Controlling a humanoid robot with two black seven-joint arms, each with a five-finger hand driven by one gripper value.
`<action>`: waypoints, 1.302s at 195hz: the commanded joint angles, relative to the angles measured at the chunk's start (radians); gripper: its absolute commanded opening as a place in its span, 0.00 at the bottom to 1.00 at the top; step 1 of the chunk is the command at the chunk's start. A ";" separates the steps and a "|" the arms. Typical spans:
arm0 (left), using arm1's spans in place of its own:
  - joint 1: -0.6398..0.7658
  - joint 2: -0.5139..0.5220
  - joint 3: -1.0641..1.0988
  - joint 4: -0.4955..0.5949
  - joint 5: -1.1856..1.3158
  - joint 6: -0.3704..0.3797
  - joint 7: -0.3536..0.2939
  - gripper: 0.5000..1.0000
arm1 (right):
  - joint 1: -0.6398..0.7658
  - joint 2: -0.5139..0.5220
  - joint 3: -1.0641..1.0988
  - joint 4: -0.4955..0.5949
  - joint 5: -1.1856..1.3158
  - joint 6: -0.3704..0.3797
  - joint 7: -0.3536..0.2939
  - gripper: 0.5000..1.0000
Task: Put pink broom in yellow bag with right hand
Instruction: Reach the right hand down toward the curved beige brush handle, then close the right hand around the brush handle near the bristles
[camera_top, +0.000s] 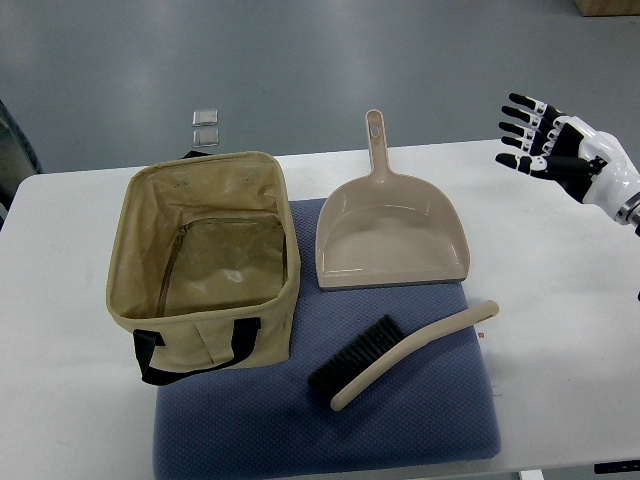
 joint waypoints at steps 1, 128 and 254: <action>0.000 0.000 0.000 0.000 0.000 0.000 0.000 1.00 | 0.013 -0.088 -0.073 0.070 -0.123 0.033 0.044 0.83; 0.000 0.000 0.000 0.000 0.000 0.000 0.000 1.00 | 0.160 -0.275 -0.469 0.336 -0.734 0.025 0.076 0.76; 0.000 0.000 0.000 0.000 0.000 0.000 0.000 1.00 | 0.161 -0.162 -0.595 0.336 -0.919 -0.081 0.032 0.54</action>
